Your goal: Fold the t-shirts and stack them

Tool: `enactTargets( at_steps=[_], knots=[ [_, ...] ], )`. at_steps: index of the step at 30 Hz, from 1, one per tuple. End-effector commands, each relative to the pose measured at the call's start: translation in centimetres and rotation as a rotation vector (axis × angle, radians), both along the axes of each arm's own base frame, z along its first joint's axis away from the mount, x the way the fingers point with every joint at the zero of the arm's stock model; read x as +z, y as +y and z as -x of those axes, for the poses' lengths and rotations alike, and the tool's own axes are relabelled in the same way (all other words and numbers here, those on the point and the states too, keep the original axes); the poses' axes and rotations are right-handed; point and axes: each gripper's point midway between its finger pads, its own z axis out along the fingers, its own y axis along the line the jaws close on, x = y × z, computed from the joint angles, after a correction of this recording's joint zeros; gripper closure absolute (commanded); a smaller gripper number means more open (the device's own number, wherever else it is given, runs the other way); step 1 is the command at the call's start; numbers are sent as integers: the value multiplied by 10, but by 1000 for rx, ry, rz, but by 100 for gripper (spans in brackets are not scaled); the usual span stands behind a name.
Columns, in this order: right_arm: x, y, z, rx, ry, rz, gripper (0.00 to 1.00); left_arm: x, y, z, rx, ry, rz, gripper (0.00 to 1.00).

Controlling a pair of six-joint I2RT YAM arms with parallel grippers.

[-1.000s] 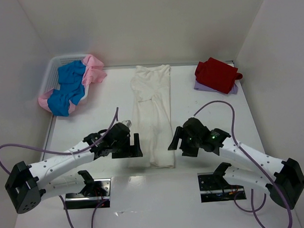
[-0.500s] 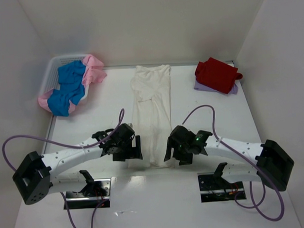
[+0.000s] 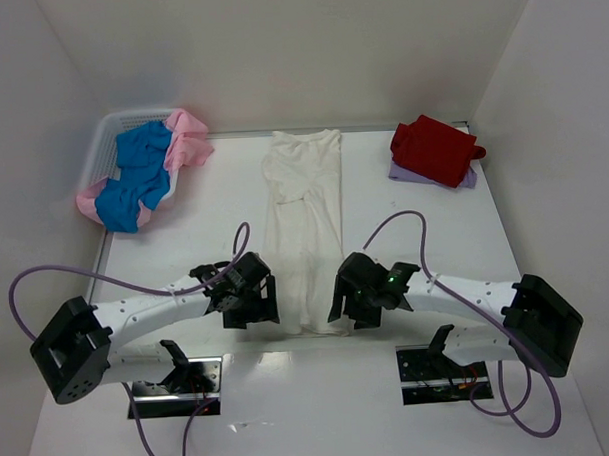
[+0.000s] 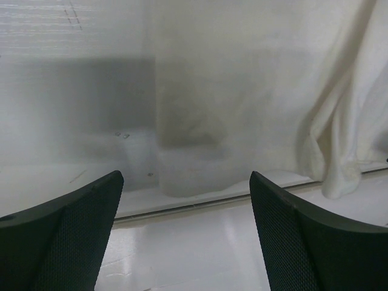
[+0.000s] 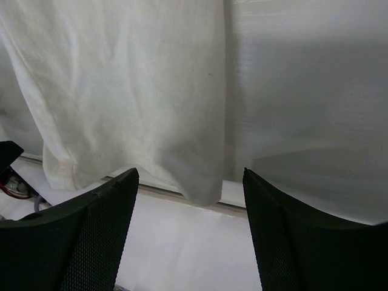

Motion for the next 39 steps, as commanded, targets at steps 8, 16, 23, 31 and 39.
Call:
enactTargets(
  at_steps=[8,16,23,31,39],
  knots=[
    [-6,15,-13,24,-39,-10,28,-17,14,11,81,69,-60,12],
    [-11,19,-14,46,-31,-4,41,-26,9,10,60,80,-63,25],
    [-11,19,-14,46,-31,-4,57,-31,6,10,38,91,-58,39],
    [-10,20,-13,41,-23,-11,86,-36,6,13,6,111,-67,71],
    [-2,21,-20,20,-63,-25,100,-30,1,8,-11,93,-55,100]
  ],
)
